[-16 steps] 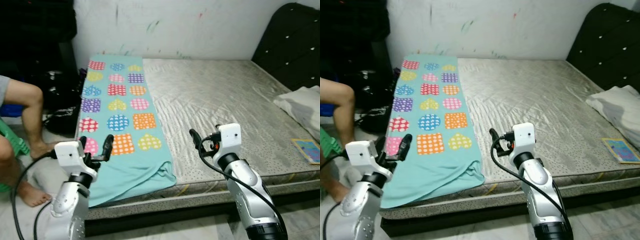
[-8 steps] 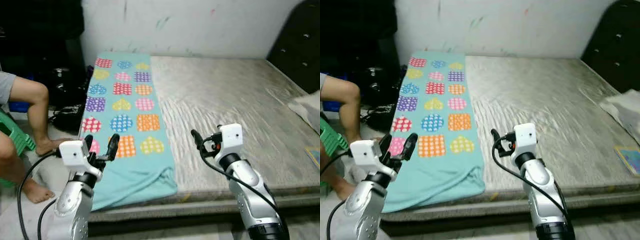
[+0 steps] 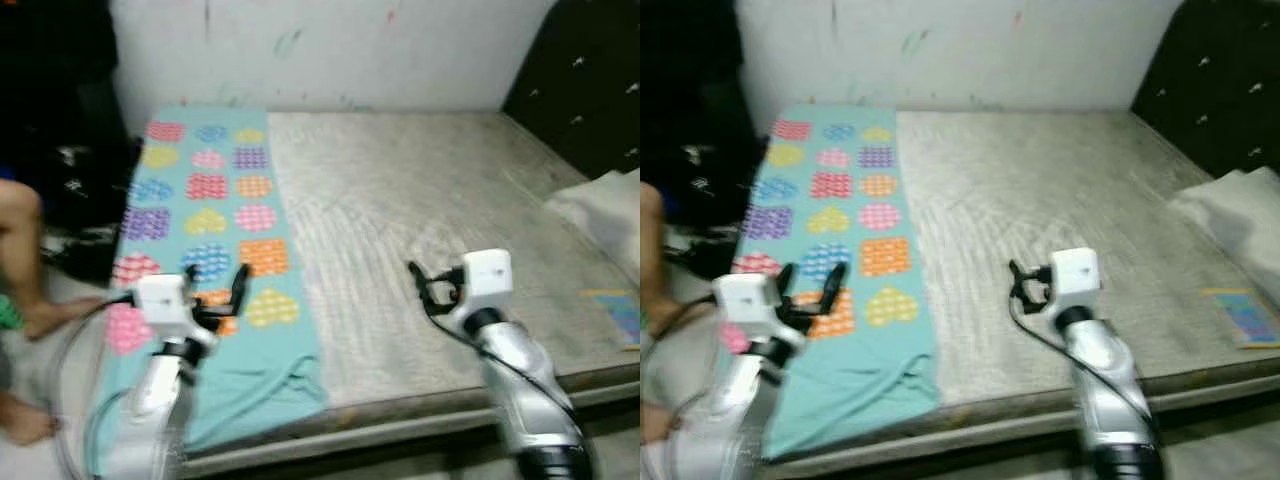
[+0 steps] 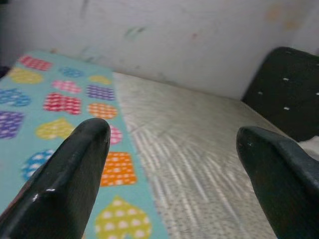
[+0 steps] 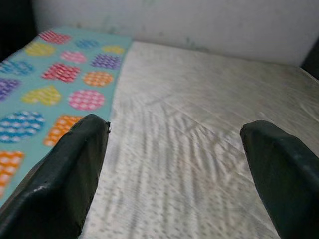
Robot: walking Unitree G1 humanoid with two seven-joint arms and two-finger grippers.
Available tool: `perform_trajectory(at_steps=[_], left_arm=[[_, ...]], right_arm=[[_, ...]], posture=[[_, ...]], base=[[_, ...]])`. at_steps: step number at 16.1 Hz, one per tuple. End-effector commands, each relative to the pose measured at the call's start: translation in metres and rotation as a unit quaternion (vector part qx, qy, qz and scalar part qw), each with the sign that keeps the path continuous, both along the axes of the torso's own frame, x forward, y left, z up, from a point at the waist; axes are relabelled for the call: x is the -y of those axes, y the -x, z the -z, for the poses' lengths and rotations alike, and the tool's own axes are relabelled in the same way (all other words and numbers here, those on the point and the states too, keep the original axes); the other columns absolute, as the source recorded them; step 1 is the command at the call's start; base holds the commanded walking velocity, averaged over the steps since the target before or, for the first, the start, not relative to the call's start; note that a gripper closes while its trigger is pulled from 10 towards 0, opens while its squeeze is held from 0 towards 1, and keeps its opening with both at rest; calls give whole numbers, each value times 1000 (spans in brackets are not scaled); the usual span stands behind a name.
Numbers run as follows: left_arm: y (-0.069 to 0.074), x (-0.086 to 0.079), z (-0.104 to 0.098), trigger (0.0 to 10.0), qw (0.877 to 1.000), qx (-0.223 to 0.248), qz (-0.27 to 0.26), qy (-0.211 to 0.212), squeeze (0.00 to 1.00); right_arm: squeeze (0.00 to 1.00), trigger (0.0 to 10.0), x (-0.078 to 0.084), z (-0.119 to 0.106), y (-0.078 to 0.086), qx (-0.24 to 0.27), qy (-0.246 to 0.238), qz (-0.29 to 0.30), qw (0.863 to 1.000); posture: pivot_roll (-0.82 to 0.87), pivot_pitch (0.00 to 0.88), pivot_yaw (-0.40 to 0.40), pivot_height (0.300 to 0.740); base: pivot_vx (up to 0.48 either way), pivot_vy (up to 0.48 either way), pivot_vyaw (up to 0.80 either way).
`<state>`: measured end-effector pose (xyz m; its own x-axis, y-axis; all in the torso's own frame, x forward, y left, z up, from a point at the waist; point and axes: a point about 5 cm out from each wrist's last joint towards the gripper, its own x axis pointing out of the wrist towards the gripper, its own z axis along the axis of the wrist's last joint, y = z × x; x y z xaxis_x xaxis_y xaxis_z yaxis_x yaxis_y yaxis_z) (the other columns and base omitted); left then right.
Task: Clean up the room
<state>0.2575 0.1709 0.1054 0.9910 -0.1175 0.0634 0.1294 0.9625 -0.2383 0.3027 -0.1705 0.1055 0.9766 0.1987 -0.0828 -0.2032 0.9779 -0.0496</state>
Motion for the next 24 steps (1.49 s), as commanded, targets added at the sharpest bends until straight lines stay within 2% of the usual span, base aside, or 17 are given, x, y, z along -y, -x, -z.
perform_trajectory(at_steps=[1, 7, 13, 15, 24], left_arm=[[2, -4, 4, 10000, 1000, -10, -10, -5, 0], [2, -6, 4, 10000, 1000, -11, -15, -5, 0], [6, -10, 0, 10000, 999, -10, -32, -24, 0], [7, -13, 2, 10000, 999, -16, -33, -13, 0], [7, -13, 1, 10000, 999, -22, -35, -7, 0]], right_arm=[[0, 10000, -4, -7, -3, 13, 3, -9, 1000], [0, 10000, -6, -7, -5, 14, 3, -10, 1000], [0, 10000, -9, -6, -2, 8, 8, -21, 1000], [0, 10000, -9, -3, -1, 3, 9, -21, 1000], [0, 10000, -6, -5, -2, 2, 13, -18, 1000]], posture=[[-52, 0, -74, 740], [-50, 0, -74, 740], [-40, 29, -77, 740], [-38, 41, -77, 740], [-45, 56, -79, 740]], base=[[0, 0, 0], [0, 0, -784], [0, 0, 0], [0, 0, 0], [0, 446, 0]])
